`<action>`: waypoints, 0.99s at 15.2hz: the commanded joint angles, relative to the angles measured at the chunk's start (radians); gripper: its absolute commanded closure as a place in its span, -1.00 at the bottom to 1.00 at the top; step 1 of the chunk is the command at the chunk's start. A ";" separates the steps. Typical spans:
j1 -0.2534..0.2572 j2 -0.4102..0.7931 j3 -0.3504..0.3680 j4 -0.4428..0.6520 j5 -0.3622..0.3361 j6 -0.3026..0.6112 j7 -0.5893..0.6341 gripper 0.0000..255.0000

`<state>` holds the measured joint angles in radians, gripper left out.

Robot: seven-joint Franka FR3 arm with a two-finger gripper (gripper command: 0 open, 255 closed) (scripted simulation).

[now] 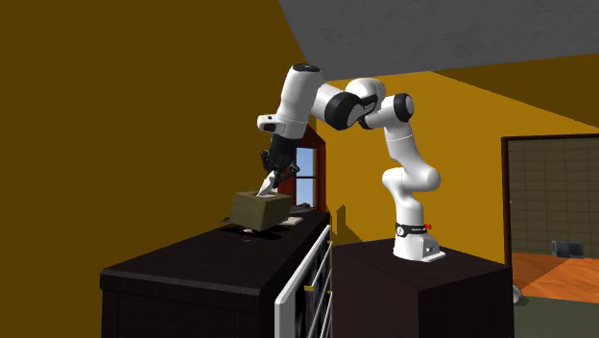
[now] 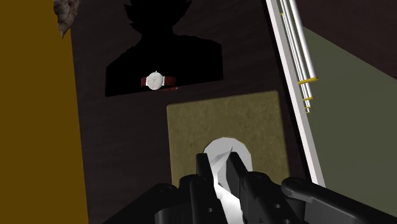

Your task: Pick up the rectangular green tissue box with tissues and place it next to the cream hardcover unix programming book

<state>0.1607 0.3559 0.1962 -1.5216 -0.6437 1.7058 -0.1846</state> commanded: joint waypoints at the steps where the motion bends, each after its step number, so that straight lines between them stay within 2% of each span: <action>1: 0.000 -0.003 0.000 0.022 0.003 -0.020 -0.015 1.00; 15: 0.019 -0.001 0.002 0.203 0.008 -0.175 -0.105 1.00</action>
<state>0.1770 0.3499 0.1987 -1.3400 -0.6343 1.5452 -0.2809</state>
